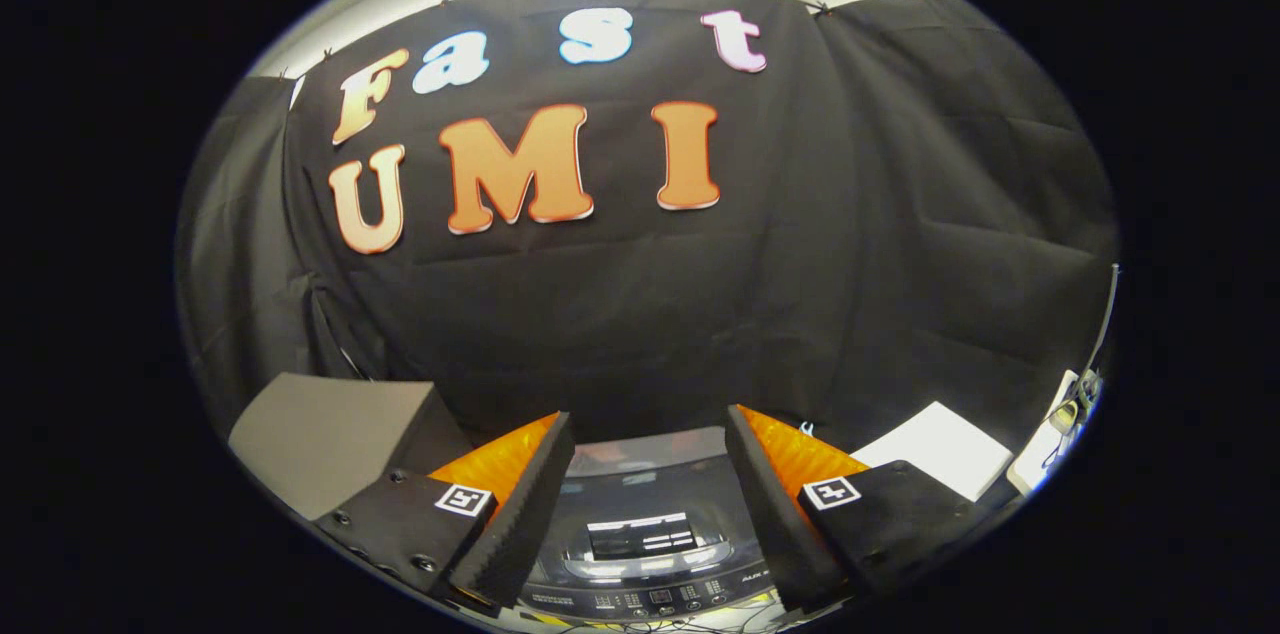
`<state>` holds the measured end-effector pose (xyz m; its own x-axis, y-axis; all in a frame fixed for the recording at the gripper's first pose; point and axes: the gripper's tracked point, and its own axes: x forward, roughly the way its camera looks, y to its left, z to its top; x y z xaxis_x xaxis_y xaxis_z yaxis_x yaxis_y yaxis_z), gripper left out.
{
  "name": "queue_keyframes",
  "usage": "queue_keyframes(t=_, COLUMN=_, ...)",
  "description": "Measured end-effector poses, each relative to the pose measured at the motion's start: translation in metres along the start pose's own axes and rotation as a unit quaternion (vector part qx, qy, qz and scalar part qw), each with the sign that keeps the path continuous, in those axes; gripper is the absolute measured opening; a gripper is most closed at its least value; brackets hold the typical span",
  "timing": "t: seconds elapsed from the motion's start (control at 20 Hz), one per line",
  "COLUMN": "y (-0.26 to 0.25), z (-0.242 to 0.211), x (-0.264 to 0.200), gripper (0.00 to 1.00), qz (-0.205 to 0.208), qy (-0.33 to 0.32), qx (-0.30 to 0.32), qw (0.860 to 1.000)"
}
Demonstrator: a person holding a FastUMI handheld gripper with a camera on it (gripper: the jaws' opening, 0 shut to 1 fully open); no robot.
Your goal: Put the clothes into the washing machine and then close the washing machine lid.
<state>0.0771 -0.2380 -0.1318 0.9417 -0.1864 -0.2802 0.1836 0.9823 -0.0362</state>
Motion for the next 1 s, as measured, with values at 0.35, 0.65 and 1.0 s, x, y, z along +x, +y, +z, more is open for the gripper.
queue_keyframes(t=0.35, y=-0.018, z=0.118, x=-0.068, gripper=0.97, qz=-0.038, qy=-0.091, qx=-0.027, qw=0.995)
queue_keyframes(t=0.65, y=-0.007, z=0.167, x=-0.104, gripper=0.97, qz=-0.028, qy=-0.119, qx=0.01, qw=0.993)
queue_keyframes(t=1.0, y=-0.001, z=0.159, x=-0.1, gripper=0.97, qz=-0.015, qy=-0.107, qx=0.016, qw=0.994)
